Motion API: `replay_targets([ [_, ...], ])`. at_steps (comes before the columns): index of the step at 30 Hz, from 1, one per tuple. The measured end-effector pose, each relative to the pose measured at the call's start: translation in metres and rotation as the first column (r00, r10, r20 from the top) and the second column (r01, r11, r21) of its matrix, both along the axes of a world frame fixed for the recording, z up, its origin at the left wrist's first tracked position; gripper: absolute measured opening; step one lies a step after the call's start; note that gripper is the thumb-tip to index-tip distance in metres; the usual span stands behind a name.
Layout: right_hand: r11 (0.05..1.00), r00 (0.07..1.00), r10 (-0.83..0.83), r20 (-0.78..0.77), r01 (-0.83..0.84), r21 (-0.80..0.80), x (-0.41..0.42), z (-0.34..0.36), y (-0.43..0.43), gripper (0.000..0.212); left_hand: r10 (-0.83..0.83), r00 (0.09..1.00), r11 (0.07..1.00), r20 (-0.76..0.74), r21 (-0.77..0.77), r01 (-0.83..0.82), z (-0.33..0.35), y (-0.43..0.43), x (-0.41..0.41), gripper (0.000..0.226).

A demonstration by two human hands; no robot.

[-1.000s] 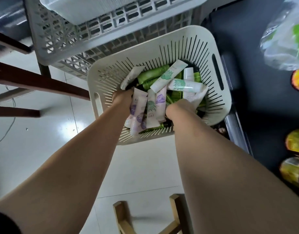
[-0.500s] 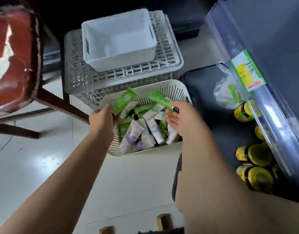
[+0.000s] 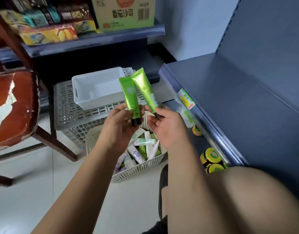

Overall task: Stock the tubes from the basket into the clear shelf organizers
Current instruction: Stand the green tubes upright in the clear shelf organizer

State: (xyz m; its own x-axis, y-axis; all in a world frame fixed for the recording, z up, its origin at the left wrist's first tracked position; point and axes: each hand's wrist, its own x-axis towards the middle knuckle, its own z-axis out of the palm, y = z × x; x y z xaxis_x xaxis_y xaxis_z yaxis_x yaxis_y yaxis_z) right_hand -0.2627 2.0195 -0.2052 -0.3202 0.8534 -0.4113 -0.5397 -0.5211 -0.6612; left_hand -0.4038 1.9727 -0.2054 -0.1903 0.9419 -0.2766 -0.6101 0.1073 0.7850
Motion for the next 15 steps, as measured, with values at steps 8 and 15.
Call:
replay_targets([
  [8, 0.944, 0.963, -0.27, 0.016, 0.261, 0.199, 0.015, 0.033, -0.03, 0.034, 0.03, 0.982, 0.989, -0.186, 0.145, -0.003, 0.059, 0.0, 0.054, 0.025],
  [15, 0.867, 0.928, -0.371, -0.036, 0.36, 0.344, 0.061, 0.074, -0.052, 0.034, -0.047, 0.937, 0.966, -0.347, 0.222, 0.131, 0.09, -0.007, 0.093, 0.036],
])
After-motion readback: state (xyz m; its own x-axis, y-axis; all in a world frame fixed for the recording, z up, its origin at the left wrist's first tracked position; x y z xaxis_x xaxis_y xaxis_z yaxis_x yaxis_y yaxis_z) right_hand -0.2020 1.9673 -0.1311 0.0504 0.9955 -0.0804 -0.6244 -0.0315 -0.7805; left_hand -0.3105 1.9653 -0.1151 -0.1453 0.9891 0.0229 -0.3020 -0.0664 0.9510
